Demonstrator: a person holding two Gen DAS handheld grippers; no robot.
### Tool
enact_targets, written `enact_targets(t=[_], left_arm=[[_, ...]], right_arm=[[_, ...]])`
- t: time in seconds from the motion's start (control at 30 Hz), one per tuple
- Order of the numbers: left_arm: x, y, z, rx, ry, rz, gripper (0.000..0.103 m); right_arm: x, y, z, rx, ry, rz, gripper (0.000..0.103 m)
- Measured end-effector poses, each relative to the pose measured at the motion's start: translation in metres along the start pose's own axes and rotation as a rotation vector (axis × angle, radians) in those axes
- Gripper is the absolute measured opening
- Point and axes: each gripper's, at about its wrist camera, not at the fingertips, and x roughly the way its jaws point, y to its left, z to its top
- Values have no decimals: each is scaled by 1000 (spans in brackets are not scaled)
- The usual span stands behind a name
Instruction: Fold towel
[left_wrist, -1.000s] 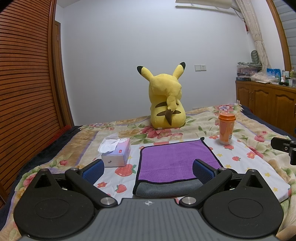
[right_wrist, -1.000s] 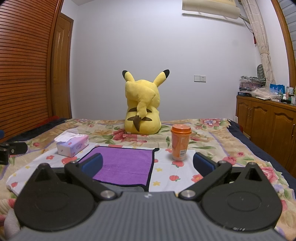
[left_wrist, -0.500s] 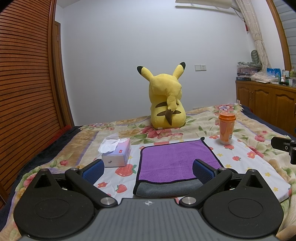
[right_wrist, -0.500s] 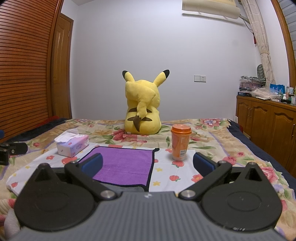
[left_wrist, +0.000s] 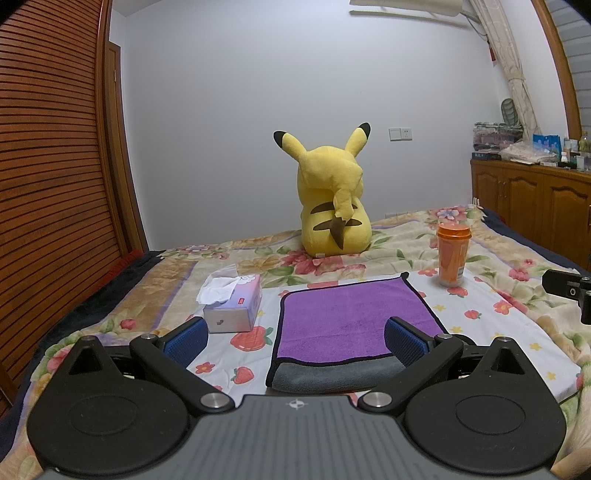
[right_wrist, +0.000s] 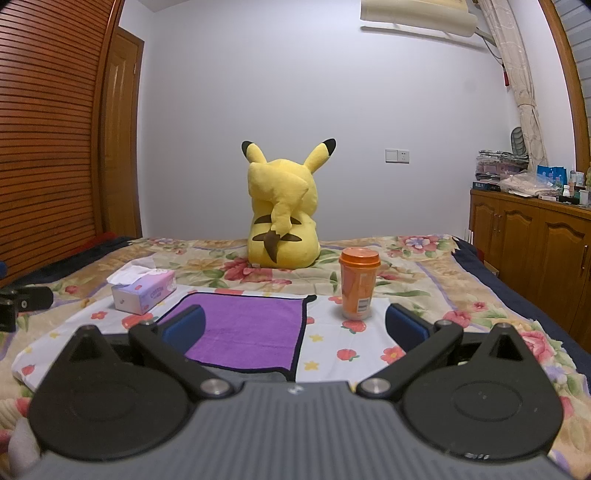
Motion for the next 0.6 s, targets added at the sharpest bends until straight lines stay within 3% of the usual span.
enact_targets(t=[0.6], left_arm=[[23,8,7,-11,46,-4,103]], right_arm=[[13,6,3,-32,18,17,103]])
